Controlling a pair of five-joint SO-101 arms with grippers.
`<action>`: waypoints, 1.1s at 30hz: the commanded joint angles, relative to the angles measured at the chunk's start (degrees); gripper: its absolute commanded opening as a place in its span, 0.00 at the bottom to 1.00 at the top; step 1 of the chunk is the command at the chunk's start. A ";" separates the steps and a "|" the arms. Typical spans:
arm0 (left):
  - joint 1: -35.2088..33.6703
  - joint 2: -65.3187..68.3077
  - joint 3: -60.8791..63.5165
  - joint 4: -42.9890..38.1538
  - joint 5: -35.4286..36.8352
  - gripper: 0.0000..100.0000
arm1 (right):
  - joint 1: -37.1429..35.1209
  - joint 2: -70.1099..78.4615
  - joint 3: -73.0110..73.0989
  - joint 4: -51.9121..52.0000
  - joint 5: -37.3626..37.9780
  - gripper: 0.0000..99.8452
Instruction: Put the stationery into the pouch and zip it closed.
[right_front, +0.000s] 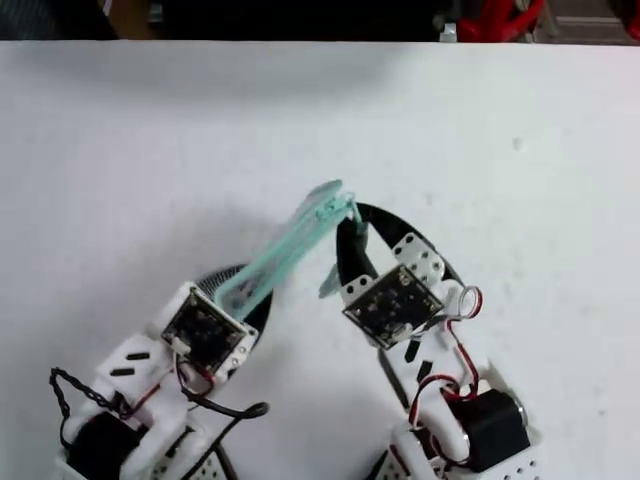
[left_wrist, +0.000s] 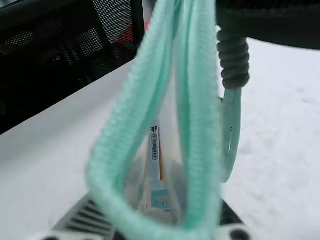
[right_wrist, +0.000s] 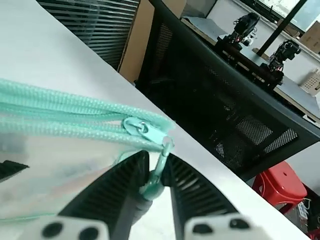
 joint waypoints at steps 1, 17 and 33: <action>0.75 -0.66 0.18 -5.19 1.14 0.02 | -1.80 -0.66 -2.29 0.92 -0.44 0.02; 0.84 -0.66 1.85 -3.43 0.88 0.02 | -5.14 8.57 -19.08 2.77 -0.62 0.02; 0.31 -0.66 1.85 -3.78 0.88 0.02 | -26.24 33.19 -44.31 29.49 -9.49 0.02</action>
